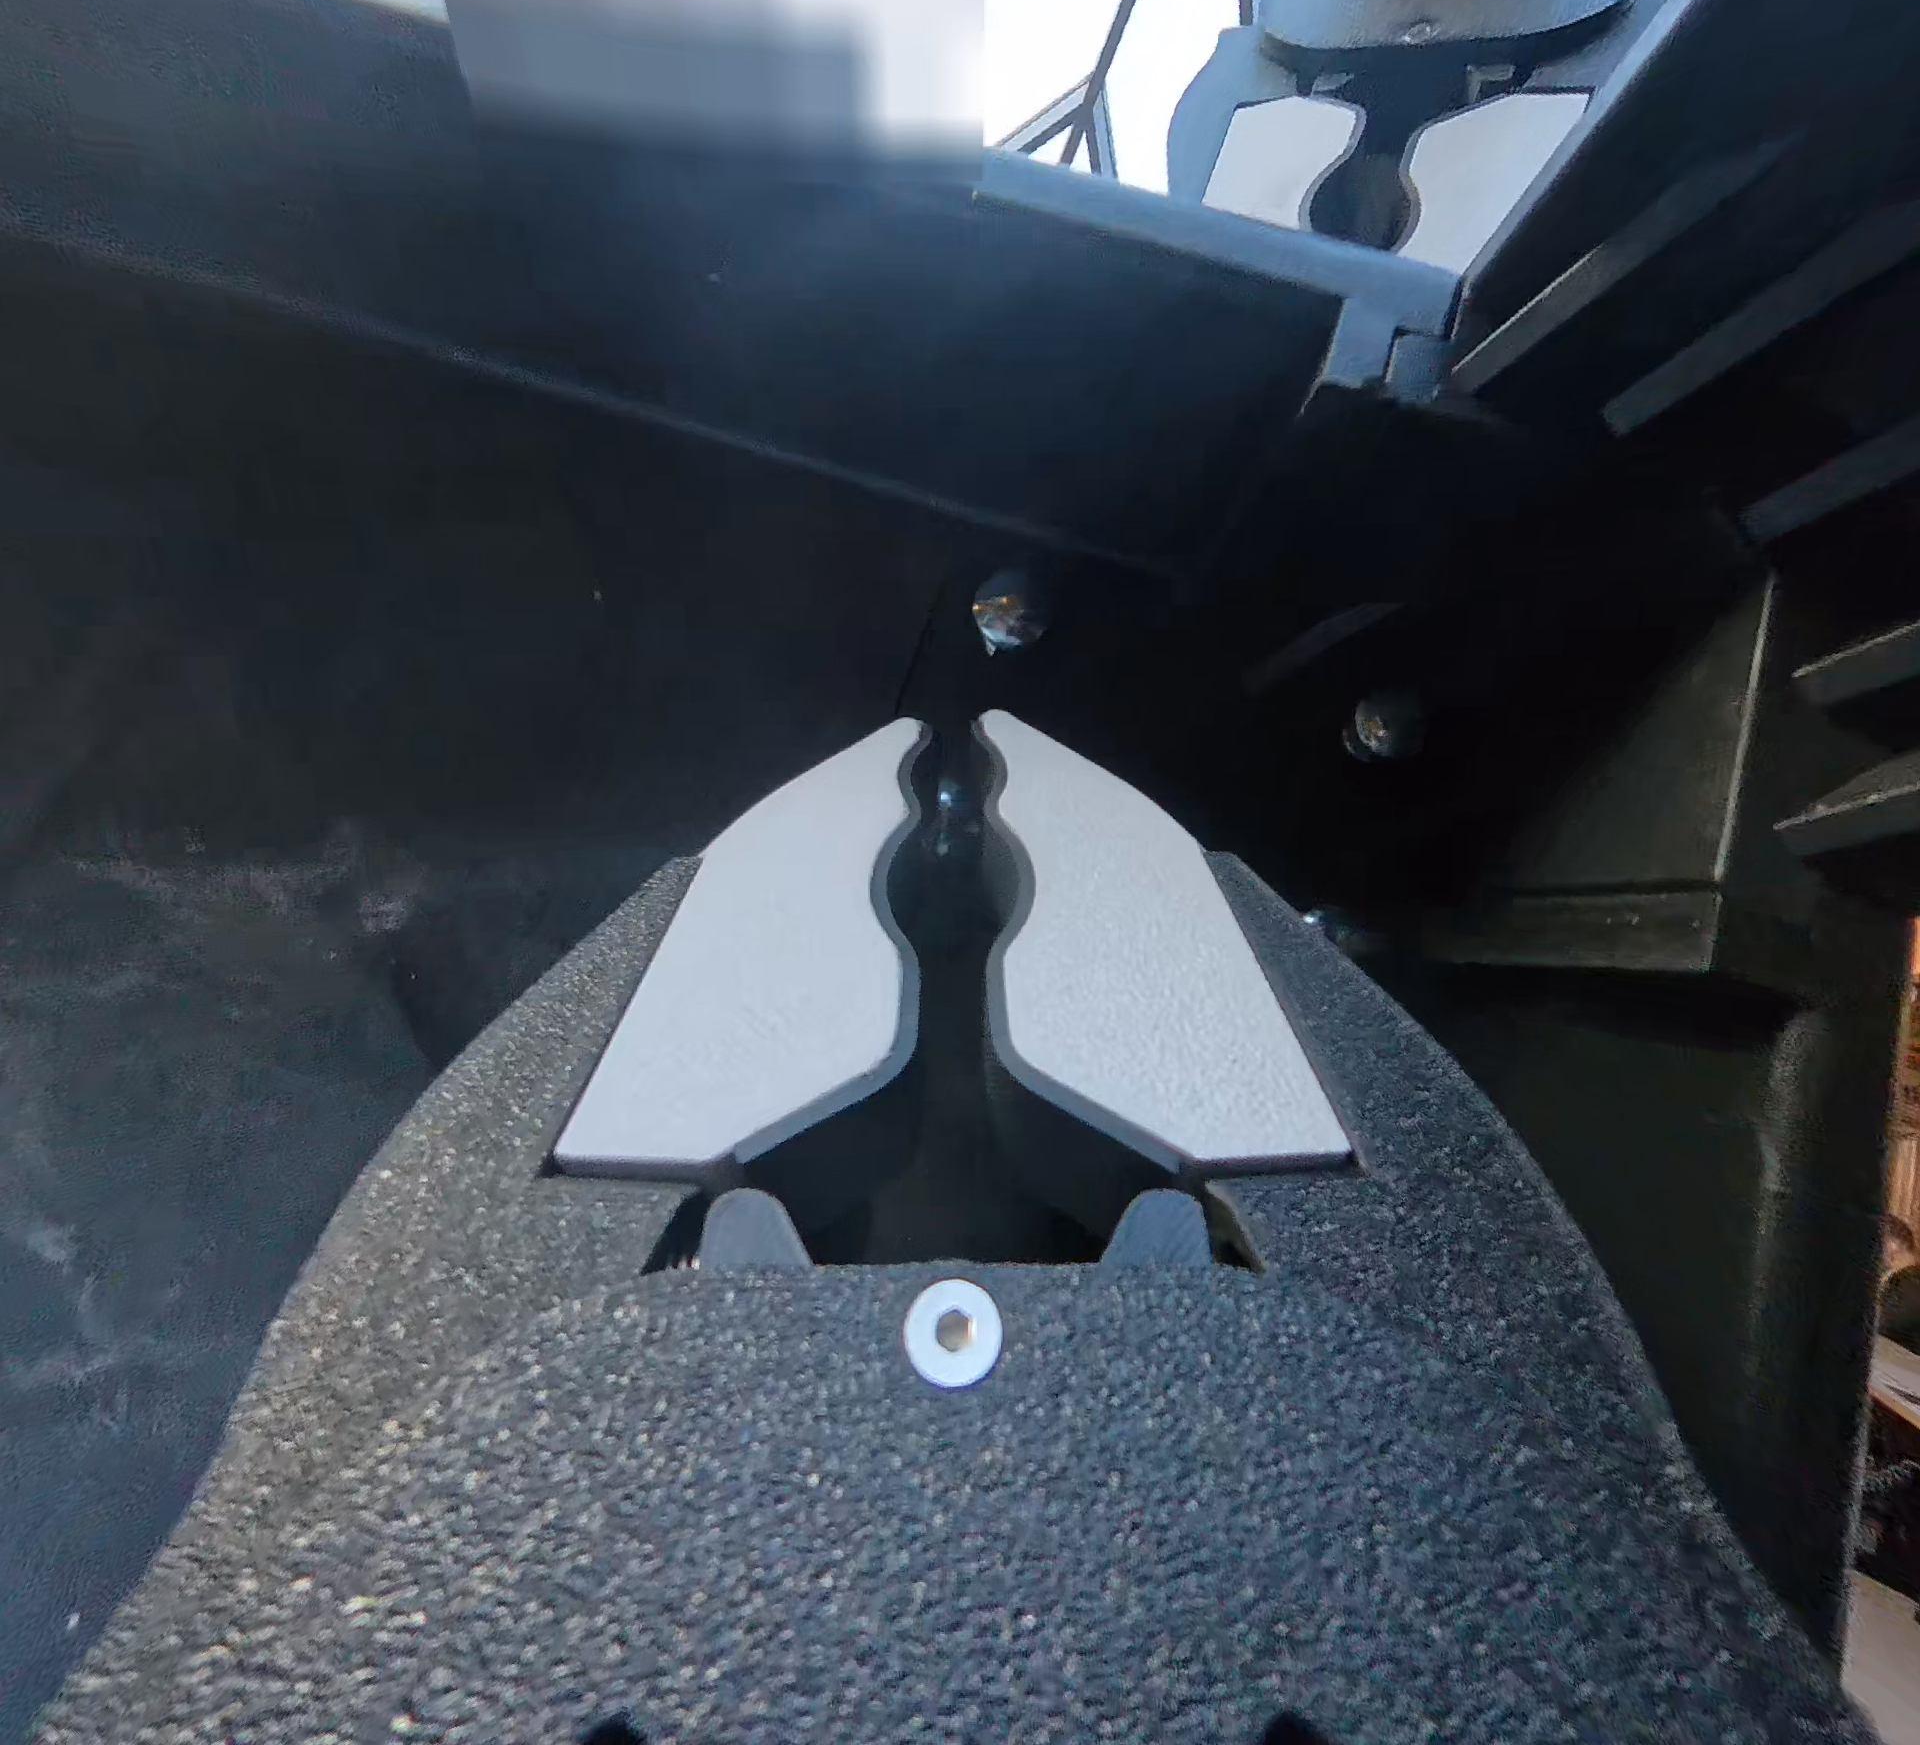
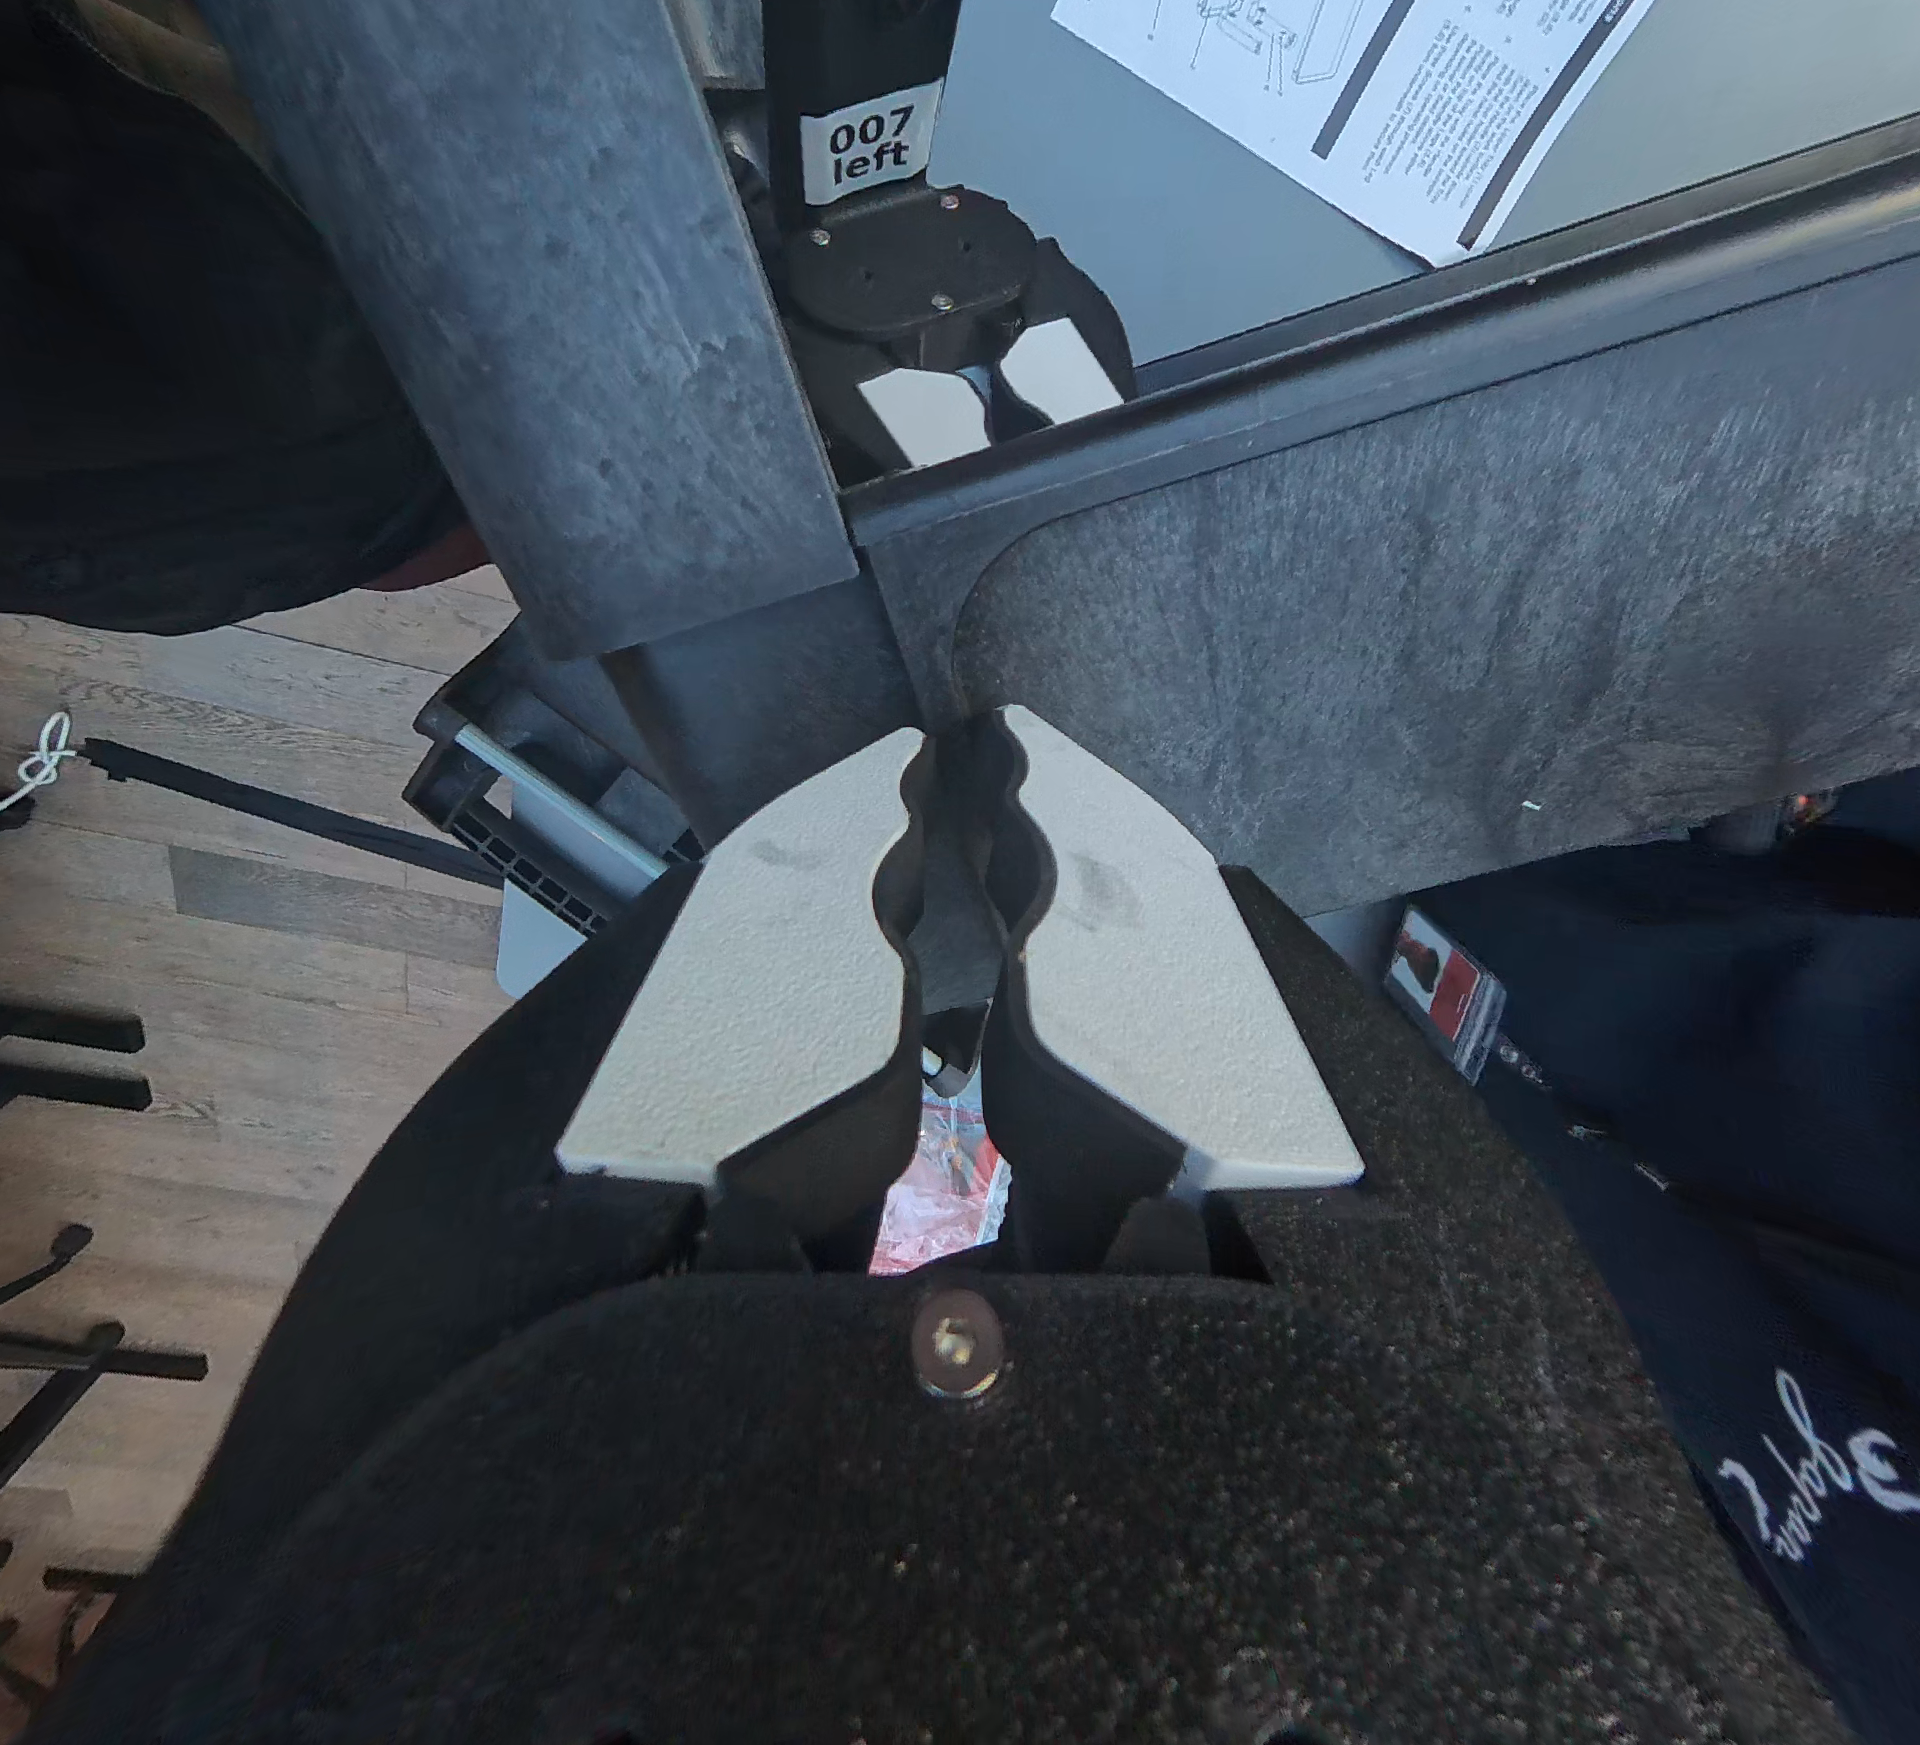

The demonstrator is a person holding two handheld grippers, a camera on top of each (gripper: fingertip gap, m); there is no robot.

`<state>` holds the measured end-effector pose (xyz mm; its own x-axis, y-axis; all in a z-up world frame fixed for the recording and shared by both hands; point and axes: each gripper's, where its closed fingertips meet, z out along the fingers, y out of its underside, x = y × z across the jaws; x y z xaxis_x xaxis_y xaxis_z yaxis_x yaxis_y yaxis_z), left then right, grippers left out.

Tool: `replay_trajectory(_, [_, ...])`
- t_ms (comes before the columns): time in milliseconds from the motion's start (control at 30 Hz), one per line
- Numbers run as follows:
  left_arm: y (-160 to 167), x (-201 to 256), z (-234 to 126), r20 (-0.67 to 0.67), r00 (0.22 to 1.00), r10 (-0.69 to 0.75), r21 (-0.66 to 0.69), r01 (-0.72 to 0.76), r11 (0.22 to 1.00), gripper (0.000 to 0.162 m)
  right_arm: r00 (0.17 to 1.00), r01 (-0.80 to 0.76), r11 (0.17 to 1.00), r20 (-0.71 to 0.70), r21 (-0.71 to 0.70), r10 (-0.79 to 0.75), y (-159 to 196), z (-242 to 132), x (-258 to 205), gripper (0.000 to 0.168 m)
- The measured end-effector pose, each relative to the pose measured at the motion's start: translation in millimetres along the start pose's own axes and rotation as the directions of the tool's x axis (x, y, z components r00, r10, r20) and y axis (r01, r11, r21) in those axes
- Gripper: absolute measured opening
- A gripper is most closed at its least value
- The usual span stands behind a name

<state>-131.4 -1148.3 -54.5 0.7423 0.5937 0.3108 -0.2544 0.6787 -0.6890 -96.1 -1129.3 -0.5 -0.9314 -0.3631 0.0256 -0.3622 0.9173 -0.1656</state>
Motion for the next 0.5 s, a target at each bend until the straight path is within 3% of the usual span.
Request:
replay_trajectory(233, [-3.0, 3.9, -5.7, -0.022, 1.000, 0.008, -0.029, -0.008, 1.000, 0.009, 0.998, 0.012, 1.000, -0.060, 0.021, -0.011, 0.0, -1.3, 1.8, 0.009])
replay_trajectory(500, [13.5, 15.4, -37.2, -0.103, 0.994, -0.022, -0.143, 0.007, 0.990, 0.010, 0.968, 0.019, 0.995, -0.251, 0.102, 0.007, -0.1, -5.7, 3.0, 0.017])
